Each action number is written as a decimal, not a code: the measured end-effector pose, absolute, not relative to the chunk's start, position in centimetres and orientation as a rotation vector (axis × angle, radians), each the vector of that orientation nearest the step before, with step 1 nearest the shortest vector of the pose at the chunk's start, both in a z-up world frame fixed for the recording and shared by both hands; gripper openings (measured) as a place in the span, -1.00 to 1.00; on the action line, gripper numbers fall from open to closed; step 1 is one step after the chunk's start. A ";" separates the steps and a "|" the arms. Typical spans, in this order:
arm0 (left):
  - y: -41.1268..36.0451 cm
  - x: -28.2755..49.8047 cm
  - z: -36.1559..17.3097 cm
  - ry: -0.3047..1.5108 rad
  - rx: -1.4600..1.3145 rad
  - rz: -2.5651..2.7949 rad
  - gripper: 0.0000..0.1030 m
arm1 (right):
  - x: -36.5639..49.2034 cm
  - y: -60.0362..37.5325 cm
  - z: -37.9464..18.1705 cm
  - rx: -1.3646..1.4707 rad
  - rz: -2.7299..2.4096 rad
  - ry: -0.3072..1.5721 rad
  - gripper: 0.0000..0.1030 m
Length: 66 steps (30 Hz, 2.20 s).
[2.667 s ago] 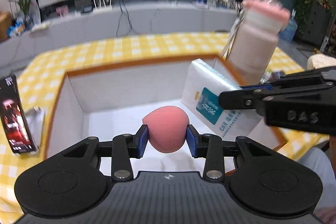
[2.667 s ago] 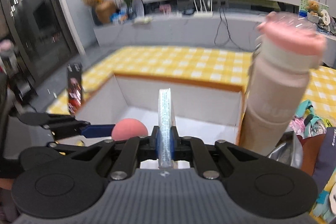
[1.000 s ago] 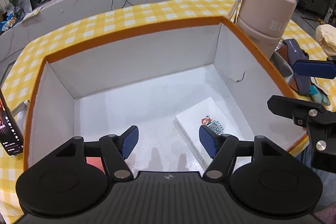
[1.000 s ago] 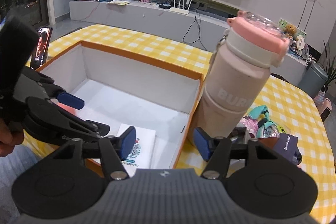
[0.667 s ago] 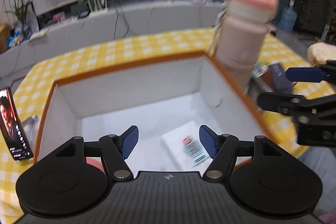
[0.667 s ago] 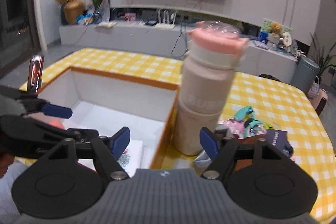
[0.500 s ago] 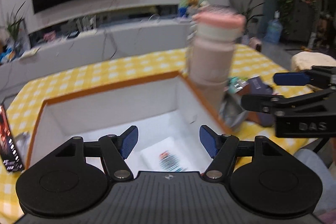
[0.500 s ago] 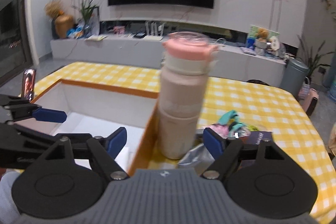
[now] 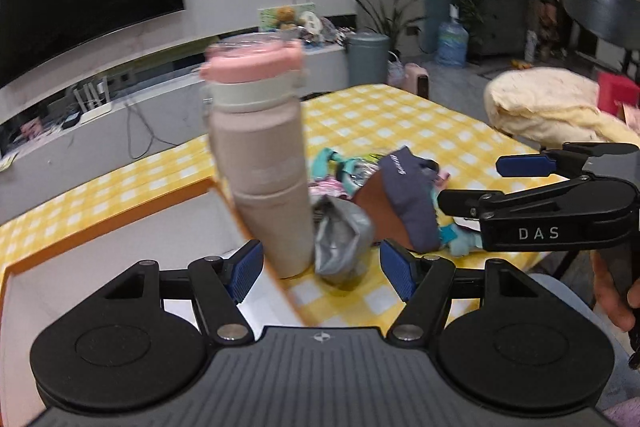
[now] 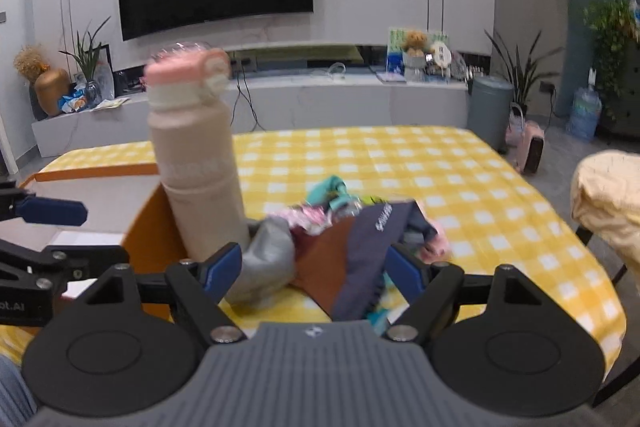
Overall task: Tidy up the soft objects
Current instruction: 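Grasp the grey pouch with the left tool while the right tool grasps the white plush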
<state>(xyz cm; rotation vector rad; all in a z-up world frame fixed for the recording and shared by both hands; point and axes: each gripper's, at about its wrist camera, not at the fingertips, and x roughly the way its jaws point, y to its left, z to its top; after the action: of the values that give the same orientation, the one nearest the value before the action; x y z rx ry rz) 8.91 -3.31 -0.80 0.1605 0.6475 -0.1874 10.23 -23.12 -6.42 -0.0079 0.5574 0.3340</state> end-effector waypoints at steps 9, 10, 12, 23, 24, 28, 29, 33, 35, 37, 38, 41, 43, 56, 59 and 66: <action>-6.3 10.6 -2.9 0.706 0.260 -0.232 0.53 | 11.9 -25.4 -9.1 -0.006 0.292 0.644 0.52; -6.6 10.8 -3.2 0.712 0.268 -0.235 0.53 | 12.2 -25.7 -9.4 0.000 0.288 0.654 0.52; -6.9 11.3 -3.7 0.728 0.276 -0.243 0.53 | 12.7 -26.1 -10.0 0.014 0.284 0.672 0.52; -9.6 16.0 -7.8 0.772 0.419 -0.199 0.45 | 15.6 -27.6 -12.8 0.029 0.257 0.740 0.44; -9.8 16.5 -8.2 0.780 0.416 -0.197 0.45 | 15.8 -27.8 -12.9 0.032 0.252 0.744 0.44; -10.3 18.0 -9.5 0.794 0.419 -0.186 0.26 | 16.4 -28.3 -13.5 0.053 0.248 0.770 0.44; -10.5 18.2 -9.8 0.792 0.426 -0.182 0.06 | 16.6 -28.4 -13.6 0.052 0.251 0.771 0.44; -10.4 18.9 -10.2 0.819 0.417 -0.168 -0.67 | 16.9 -28.1 -13.9 0.049 0.260 0.781 0.44; -10.2 18.5 -9.8 0.810 0.397 -0.176 -0.94 | 17.0 -28.0 -14.2 0.049 0.263 0.790 0.44; -10.1 17.6 -9.1 0.808 0.369 -0.192 -0.97 | 17.0 -28.0 -14.5 0.050 0.261 0.804 0.44; -10.0 16.9 -8.5 0.803 0.347 -0.202 -0.97 | 17.1 -28.0 -14.5 0.051 0.258 0.810 0.44; -9.8 14.7 -7.1 0.785 0.324 -0.222 -0.99 | 17.2 -28.2 -14.6 0.055 0.247 0.813 0.44; -9.5 13.3 -6.0 0.770 0.312 -0.234 -0.99 | 17.2 -28.2 -14.6 0.056 0.243 0.813 0.44; -9.7 14.7 -8.2 0.776 0.297 -0.212 -0.74 | 16.6 -28.1 -15.0 0.034 0.247 0.822 0.49; -9.8 14.9 -9.7 0.792 0.312 -0.196 0.03 | 16.7 -28.8 -15.2 0.041 0.239 0.824 0.53; -10.2 14.8 -11.3 0.745 0.371 -0.144 0.73 | 17.5 -28.9 -16.2 0.073 0.237 0.844 0.68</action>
<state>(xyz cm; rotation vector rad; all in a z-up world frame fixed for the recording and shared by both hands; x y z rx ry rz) 14.78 -10.20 -11.25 0.3711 0.7455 -0.1438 17.47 -28.90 -16.19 0.0728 0.8440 0.2372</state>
